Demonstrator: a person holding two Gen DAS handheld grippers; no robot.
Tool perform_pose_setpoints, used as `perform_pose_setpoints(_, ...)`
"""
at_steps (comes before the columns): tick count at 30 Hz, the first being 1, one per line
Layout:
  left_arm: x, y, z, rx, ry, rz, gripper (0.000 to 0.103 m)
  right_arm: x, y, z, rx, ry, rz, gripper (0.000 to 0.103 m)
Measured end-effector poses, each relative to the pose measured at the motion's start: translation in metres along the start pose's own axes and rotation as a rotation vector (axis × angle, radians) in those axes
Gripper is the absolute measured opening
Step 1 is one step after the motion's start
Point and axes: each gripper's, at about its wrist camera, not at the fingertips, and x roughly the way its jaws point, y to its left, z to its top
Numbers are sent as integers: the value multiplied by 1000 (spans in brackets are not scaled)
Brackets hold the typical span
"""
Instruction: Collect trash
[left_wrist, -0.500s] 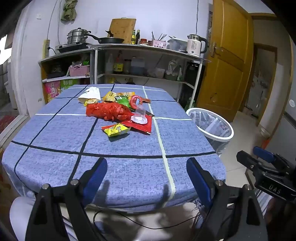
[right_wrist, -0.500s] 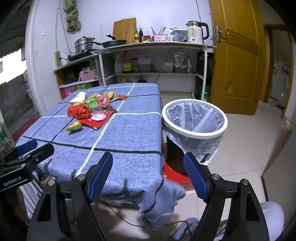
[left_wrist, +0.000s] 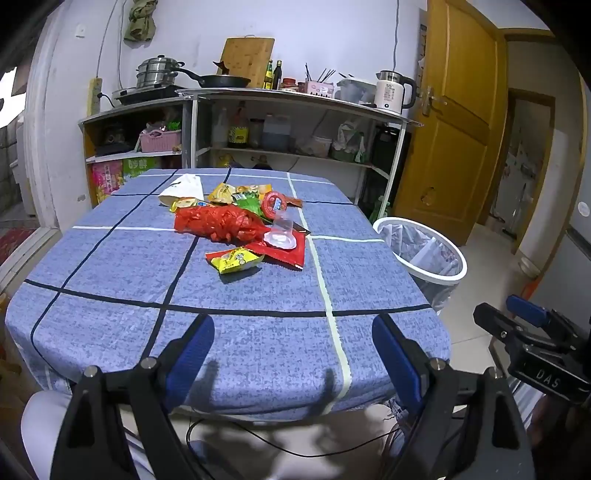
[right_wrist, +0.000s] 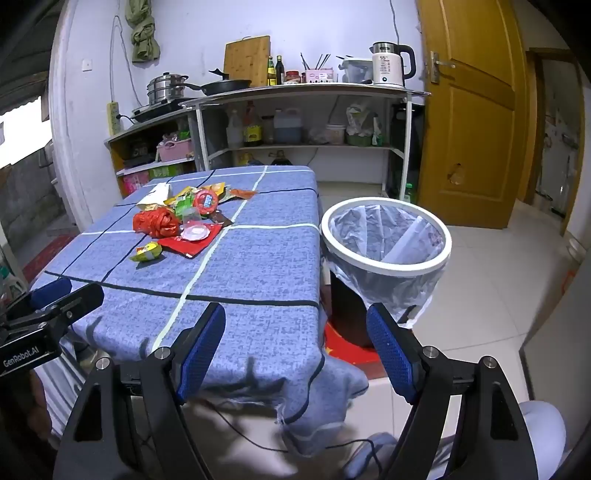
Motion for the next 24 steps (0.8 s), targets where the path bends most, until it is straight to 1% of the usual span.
perform_pose_setpoints(8,-3,4,0,-4,2,-1,88,0,0,0,-2,0,2,79)
perform_pose_setpoints(21,-6,-8,-3,-6,5,-9,88,-1,-2,0,-1,1,2,79)
perform_pose_setpoints(22,0,2,-1,-13,8,-9,89,-1,-1,0,-1,2,2,79)
perform_pose_setpoints(24,0,1,-1,-14,10,-10,88,-1,-2,0,-1,1,2,79)
